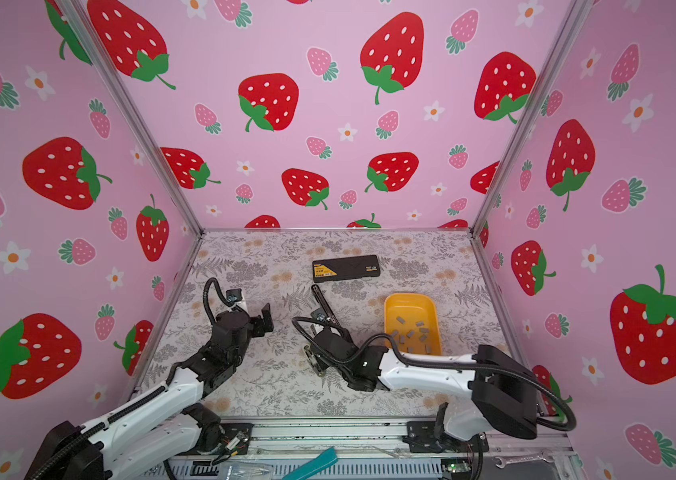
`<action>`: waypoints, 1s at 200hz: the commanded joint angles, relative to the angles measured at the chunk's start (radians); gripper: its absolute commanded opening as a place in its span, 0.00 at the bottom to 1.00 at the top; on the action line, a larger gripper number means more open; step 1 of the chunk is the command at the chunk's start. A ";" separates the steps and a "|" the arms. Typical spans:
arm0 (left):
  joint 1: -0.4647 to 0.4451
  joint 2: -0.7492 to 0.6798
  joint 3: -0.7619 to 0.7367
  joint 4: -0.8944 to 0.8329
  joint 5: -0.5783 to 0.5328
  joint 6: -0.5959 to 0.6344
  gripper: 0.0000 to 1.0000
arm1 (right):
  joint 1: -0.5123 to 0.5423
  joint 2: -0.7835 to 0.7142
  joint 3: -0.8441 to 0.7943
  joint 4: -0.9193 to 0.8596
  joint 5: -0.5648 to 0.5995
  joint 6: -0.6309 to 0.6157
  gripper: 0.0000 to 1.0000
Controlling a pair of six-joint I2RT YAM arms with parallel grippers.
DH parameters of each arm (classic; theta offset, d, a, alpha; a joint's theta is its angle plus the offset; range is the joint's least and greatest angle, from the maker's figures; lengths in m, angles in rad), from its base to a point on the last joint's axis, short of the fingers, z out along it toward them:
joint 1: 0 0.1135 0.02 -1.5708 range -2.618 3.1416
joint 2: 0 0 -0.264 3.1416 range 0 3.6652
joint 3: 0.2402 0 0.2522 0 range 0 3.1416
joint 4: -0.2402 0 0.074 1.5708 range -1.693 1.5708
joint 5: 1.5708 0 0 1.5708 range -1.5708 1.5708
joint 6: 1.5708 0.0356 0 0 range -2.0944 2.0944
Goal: Load the staples into the stapler
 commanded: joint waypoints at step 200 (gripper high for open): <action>0.005 0.032 0.069 -0.056 0.140 0.052 0.99 | -0.867 0.182 -0.035 -0.136 -0.391 -0.072 0.39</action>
